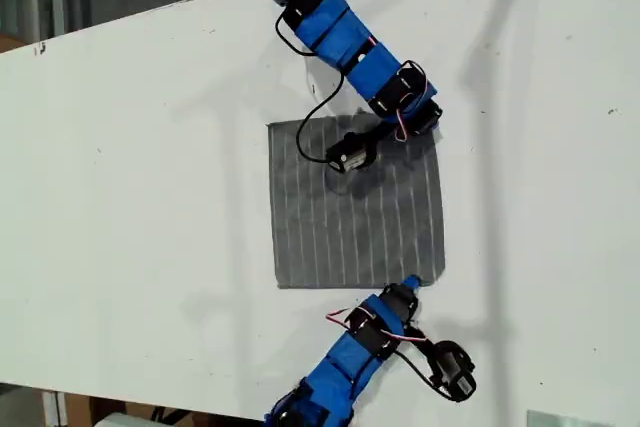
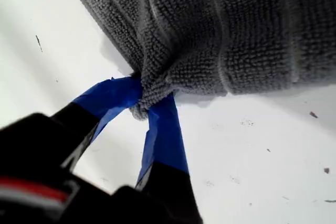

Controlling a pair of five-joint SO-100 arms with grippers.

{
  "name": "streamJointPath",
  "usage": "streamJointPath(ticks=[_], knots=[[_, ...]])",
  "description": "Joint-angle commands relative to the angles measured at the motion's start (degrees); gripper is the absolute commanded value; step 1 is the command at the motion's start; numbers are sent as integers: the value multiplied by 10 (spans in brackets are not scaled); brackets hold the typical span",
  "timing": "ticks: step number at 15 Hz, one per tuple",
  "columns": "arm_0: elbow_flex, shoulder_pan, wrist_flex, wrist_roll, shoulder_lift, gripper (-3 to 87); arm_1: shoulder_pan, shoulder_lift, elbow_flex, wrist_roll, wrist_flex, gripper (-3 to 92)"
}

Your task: Grasp corners of a square towel and fold twice.

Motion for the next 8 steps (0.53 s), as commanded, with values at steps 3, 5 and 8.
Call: streamJointPath(ticks=[3,5,8], knots=[[-142,-1,25,47,-87,228,9,-8,-2,7,5,-1],[-178,1,19,53,-118,227,9,-8,-3,7,6,-1],[-265,4,40,63,-165,225,8,-8,-3,7,6,-1]])
